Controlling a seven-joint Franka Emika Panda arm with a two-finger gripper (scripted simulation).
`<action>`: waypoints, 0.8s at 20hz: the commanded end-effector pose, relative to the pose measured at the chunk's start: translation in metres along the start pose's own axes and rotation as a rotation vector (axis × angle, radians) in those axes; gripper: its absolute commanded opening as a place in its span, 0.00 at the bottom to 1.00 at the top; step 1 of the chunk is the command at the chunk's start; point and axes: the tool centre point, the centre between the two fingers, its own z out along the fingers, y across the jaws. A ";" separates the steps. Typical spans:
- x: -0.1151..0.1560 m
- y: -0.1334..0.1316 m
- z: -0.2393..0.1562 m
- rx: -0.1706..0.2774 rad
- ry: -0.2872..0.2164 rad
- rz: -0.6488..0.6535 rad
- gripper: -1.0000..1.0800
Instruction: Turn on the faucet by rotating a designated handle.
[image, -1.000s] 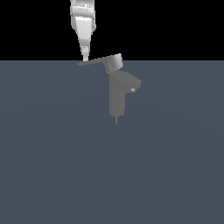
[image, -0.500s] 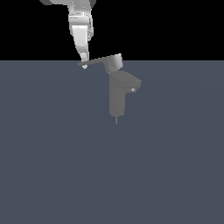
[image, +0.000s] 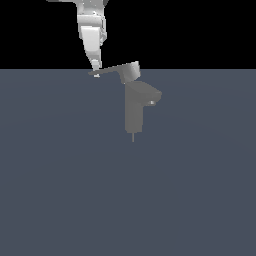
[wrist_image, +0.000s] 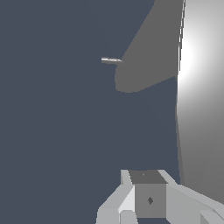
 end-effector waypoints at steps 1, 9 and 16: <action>0.000 0.006 0.000 0.000 0.000 0.000 0.00; -0.001 0.024 0.000 0.000 0.000 0.000 0.00; -0.002 0.041 0.000 0.000 0.000 0.000 0.00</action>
